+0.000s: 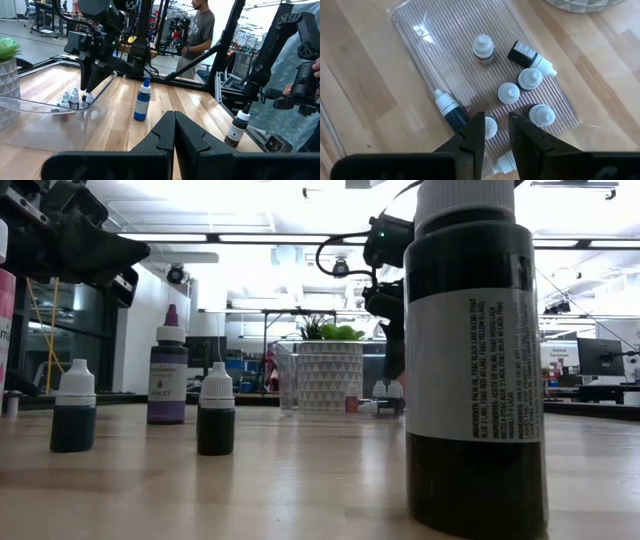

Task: Pick & Place food coloring
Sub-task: Put the small black food coloring bottle into the bin

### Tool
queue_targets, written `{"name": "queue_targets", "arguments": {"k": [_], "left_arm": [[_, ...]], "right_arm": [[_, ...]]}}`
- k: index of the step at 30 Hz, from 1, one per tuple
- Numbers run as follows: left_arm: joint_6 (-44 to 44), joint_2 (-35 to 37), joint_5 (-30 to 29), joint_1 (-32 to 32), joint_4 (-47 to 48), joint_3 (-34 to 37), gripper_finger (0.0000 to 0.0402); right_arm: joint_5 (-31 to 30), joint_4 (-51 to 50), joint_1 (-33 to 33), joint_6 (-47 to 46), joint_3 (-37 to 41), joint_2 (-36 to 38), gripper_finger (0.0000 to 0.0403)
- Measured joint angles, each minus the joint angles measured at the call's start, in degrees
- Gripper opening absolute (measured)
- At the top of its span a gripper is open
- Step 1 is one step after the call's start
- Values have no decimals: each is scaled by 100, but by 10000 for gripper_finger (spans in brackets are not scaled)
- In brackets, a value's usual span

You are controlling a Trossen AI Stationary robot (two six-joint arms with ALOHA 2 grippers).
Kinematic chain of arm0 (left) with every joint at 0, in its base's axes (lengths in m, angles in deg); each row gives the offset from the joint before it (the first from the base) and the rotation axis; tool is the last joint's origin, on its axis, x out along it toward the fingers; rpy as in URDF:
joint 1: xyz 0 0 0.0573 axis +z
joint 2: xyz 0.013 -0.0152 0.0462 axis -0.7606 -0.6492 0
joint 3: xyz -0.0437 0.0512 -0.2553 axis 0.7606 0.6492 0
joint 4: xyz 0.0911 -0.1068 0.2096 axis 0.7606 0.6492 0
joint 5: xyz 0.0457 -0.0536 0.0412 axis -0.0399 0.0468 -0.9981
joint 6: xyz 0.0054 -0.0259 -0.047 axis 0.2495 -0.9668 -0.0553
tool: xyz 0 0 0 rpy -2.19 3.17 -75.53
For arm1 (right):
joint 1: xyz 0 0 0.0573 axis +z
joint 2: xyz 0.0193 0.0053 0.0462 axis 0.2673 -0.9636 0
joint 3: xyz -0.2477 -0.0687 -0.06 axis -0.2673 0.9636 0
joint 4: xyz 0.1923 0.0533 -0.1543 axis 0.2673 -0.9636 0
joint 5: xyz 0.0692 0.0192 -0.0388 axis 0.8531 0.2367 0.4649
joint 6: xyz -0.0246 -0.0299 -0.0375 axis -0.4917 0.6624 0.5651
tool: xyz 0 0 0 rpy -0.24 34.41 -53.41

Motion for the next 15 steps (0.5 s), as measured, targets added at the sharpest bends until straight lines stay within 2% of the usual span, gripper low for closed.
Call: {"name": "queue_targets", "arguments": {"k": [5, 10, 15], "left_arm": [[0, 0, 0, -1, 0, 1, 0], [0, 1, 1, 1, 0, 2, 0], [0, 0, 2, 0, 0, 0, 0]], "right_arm": [[22, 122, -15, 38, 4, 36, 80], [-224, 142, -20, 346, -43, 356, 80], [-299, -158, -18, 654, -458, 618, 81]]}}
